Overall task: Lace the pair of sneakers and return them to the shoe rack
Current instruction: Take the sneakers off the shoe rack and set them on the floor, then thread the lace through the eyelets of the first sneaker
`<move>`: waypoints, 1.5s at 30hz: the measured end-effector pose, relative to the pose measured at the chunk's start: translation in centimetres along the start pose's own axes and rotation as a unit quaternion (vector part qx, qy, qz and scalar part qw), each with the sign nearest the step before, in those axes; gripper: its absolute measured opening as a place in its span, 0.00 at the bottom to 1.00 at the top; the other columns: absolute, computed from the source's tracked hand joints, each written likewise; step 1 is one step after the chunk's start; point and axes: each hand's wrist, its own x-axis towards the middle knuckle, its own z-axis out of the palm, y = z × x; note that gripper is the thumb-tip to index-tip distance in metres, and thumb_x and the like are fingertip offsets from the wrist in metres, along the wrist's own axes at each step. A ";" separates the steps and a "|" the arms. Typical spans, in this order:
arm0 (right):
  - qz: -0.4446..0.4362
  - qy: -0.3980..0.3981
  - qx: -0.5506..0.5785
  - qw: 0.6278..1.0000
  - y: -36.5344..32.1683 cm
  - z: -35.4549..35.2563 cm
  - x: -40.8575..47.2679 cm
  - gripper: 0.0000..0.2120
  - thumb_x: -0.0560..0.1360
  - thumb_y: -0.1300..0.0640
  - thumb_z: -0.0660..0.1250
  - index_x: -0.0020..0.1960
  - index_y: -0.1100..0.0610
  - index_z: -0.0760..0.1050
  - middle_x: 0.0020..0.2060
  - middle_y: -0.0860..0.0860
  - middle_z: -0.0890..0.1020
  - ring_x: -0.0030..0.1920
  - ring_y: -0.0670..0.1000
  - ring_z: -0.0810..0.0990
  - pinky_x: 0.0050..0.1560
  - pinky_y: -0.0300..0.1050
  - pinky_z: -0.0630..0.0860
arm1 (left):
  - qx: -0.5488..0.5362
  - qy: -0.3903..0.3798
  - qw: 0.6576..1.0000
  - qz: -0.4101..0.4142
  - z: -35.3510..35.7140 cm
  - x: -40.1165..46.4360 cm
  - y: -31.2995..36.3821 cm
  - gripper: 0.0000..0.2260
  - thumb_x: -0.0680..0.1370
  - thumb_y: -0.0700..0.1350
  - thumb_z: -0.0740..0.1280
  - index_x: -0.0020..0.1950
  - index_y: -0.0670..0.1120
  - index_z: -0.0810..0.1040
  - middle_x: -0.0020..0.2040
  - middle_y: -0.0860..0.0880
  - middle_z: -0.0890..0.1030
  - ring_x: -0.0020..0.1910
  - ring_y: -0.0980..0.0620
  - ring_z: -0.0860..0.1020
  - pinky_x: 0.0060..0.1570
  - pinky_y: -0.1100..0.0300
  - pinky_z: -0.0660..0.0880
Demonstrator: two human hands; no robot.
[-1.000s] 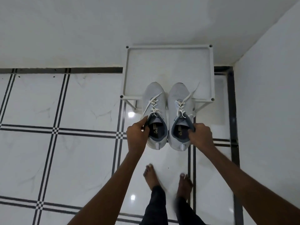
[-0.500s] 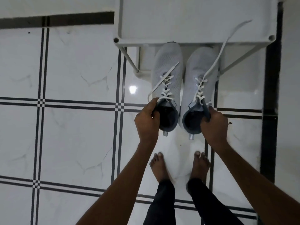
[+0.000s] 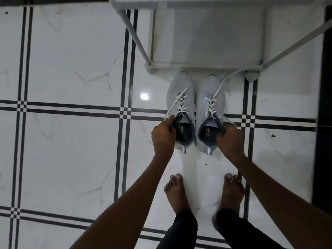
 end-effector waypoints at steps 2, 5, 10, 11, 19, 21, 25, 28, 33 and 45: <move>0.005 -0.003 0.004 1.000 0.8 2.5 2.1 0.05 0.70 0.69 0.63 0.43 0.68 0.78 0.35 0.61 0.80 0.39 0.62 0.80 0.40 0.48 0.73 | -0.001 -0.004 1.000 -0.004 2.2 1.7 -1.8 0.20 0.77 0.37 0.62 0.67 0.50 0.80 0.44 0.45 0.86 0.40 0.45 0.81 0.41 0.56 0.78; 0.004 -0.010 -0.006 1.000 1.3 5.0 4.6 0.07 0.72 0.69 0.63 0.45 0.68 0.79 0.40 0.64 0.83 0.43 0.64 0.81 0.42 0.48 0.73 | -0.002 -0.003 1.000 -0.007 4.8 3.9 -4.0 0.21 0.76 0.37 0.63 0.68 0.51 0.79 0.42 0.45 0.85 0.39 0.45 0.80 0.41 0.53 0.78; -0.009 -0.013 -0.022 1.000 2.3 8.0 7.3 0.07 0.72 0.68 0.62 0.46 0.68 0.77 0.42 0.65 0.82 0.46 0.67 0.81 0.45 0.53 0.75 | -0.017 0.008 1.000 0.012 7.8 5.4 -6.4 0.21 0.75 0.36 0.64 0.67 0.49 0.79 0.50 0.45 0.85 0.46 0.45 0.81 0.47 0.54 0.78; -0.006 -0.009 -0.027 1.000 2.2 8.3 7.4 0.07 0.72 0.66 0.62 0.46 0.68 0.77 0.42 0.65 0.82 0.46 0.67 0.81 0.44 0.52 0.74 | -0.030 0.015 0.999 0.012 7.9 5.4 -6.6 0.21 0.75 0.36 0.64 0.67 0.48 0.79 0.51 0.46 0.85 0.48 0.46 0.81 0.49 0.54 0.78; -0.164 0.204 0.025 0.965 -4.0 8.8 5.3 0.18 0.76 0.62 0.62 0.65 0.63 0.76 0.51 0.61 0.84 0.51 0.60 0.83 0.50 0.44 0.76 | -0.018 0.059 0.998 -0.028 5.7 5.8 -8.8 0.19 0.78 0.37 0.63 0.68 0.48 0.78 0.53 0.47 0.82 0.47 0.52 0.79 0.45 0.67 0.71; -0.214 0.151 0.041 0.964 -5.9 10.1 5.0 0.14 0.76 0.61 0.62 0.59 0.59 0.80 0.44 0.58 0.86 0.43 0.58 0.84 0.44 0.44 0.78 | -0.013 0.068 0.997 -0.028 5.2 6.2 -9.9 0.20 0.78 0.38 0.64 0.69 0.48 0.77 0.55 0.47 0.81 0.48 0.52 0.78 0.46 0.69 0.71; -0.252 0.024 0.025 0.967 -9.2 13.8 7.0 0.12 0.77 0.59 0.65 0.59 0.56 0.81 0.49 0.55 0.86 0.49 0.58 0.84 0.49 0.47 0.79 | -0.042 0.067 0.997 0.028 4.7 8.3 -11.2 0.17 0.79 0.42 0.66 0.68 0.49 0.79 0.54 0.49 0.81 0.47 0.56 0.79 0.45 0.74 0.74; -0.242 -0.006 0.016 0.970 -11.1 14.9 9.9 0.08 0.76 0.55 0.68 0.54 0.52 0.81 0.49 0.53 0.83 0.48 0.56 0.81 0.49 0.49 0.78 | -0.071 0.035 0.996 0.033 4.1 10.7 -11.6 0.14 0.78 0.54 0.68 0.61 0.51 0.82 0.49 0.51 0.84 0.42 0.56 0.83 0.42 0.63 0.81; -0.266 -0.083 0.022 0.960 -12.6 14.9 13.2 0.03 0.71 0.58 0.70 0.39 0.52 0.79 0.40 0.48 0.82 0.41 0.50 0.80 0.41 0.44 0.76 | -0.062 -0.207 0.976 0.018 -0.3 16.2 -12.2 0.11 0.73 0.52 0.75 0.52 0.49 0.83 0.38 0.49 0.86 0.31 0.55 0.84 0.29 0.63 0.77; -0.005 -0.337 0.242 0.910 -14.7 12.0 14.6 0.14 0.78 0.64 0.59 0.34 0.61 0.72 0.32 0.56 0.73 0.31 0.52 0.70 0.33 0.44 0.68 | 0.041 -0.138 0.989 -0.016 -1.5 19.0 -10.2 0.14 0.75 0.55 0.72 0.42 0.45 0.84 0.36 0.47 0.86 0.32 0.52 0.84 0.37 0.59 0.82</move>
